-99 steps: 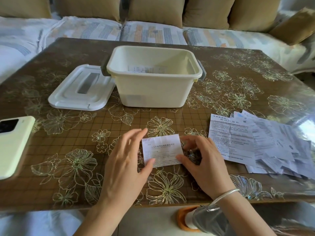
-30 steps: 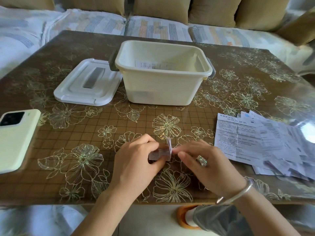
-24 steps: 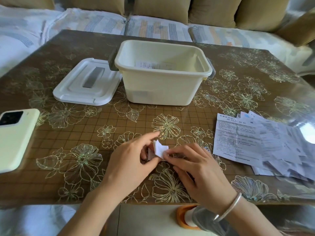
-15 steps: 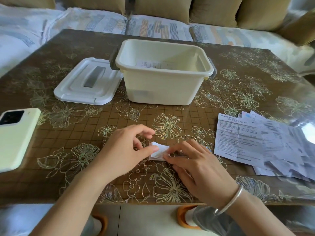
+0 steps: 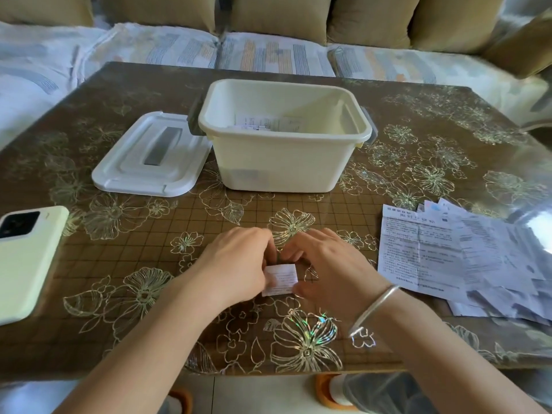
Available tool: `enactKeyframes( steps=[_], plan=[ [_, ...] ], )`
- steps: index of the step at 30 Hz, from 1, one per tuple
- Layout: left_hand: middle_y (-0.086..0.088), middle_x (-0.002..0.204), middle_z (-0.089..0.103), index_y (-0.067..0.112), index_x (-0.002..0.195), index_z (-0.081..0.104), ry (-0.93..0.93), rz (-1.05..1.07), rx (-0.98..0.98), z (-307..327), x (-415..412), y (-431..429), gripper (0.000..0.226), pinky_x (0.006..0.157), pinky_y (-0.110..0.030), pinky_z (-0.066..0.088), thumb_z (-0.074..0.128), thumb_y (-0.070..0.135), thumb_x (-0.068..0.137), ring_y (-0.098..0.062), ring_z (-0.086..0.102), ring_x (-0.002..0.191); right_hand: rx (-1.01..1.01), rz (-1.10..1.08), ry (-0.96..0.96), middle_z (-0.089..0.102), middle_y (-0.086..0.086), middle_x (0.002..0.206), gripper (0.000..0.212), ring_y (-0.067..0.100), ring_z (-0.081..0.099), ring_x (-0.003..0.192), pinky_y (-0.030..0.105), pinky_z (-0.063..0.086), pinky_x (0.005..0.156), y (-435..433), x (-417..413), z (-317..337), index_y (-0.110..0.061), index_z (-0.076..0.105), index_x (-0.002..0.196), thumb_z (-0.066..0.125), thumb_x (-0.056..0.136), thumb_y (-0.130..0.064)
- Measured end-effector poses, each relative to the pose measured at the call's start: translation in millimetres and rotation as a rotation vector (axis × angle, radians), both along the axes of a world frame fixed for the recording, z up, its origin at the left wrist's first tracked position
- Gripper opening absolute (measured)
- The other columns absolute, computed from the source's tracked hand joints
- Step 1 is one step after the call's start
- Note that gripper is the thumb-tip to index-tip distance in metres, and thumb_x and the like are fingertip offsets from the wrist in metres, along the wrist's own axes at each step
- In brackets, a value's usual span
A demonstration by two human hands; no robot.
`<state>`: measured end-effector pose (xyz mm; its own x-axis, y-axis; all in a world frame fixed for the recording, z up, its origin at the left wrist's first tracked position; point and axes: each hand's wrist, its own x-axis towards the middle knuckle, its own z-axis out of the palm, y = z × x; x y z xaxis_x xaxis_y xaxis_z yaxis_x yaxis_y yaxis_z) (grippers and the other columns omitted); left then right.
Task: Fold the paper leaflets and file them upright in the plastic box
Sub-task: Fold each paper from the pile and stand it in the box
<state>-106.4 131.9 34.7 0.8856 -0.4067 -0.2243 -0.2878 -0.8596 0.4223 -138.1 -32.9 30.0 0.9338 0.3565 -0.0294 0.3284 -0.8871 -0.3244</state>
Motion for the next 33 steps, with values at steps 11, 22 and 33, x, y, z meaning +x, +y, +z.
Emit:
enactKeyframes(
  steps=[11, 22, 33],
  plan=[
    [0.017, 0.071, 0.061, 0.03, 0.075, 0.058, -0.257, 0.045, -0.201, 30.0, 12.5, 6.0, 0.023, 0.059, -0.025, 0.047, 0.077, 0.043, 0.077, 0.0, 0.056, 0.067, 0.103, -0.012, -0.109, 0.069, -0.007, 0.09, 0.015, 0.012, 0.056, 0.088, 0.032, 0.048, 0.077, 2.0, 36.7, 28.4, -0.025, 0.072, 0.096, 0.072, 0.082, -0.031],
    [0.016, 0.074, 0.065, 0.034, 0.069, 0.047, -0.625, 0.215, -0.524, 75.0, 86.7, 30.5, 0.031, 0.062, -0.018, 0.053, 0.073, 0.023, 0.081, 0.001, 0.063, 0.073, 0.211, -0.19, -0.297, 0.059, -0.018, 0.068, 0.005, 0.0, 0.056, 0.064, 0.018, 0.047, 0.066, -8.0, 114.2, 110.4, -0.026, 0.073, 0.084, 0.072, 0.081, -0.03],
    [0.013, 0.08, 0.064, 0.028, 0.072, 0.046, -0.724, 0.327, -0.562, 49.7, 143.1, 34.4, 0.03, 0.067, -0.042, 0.054, 0.07, 0.013, 0.082, -0.013, 0.06, 0.081, -0.214, -0.237, -0.272, 0.069, 0.0, 0.091, 0.012, 0.025, 0.064, 0.081, 0.032, 0.055, 0.071, 10.5, 236.4, 87.4, -0.022, 0.073, 0.086, 0.061, 0.088, -0.022]
  ],
)
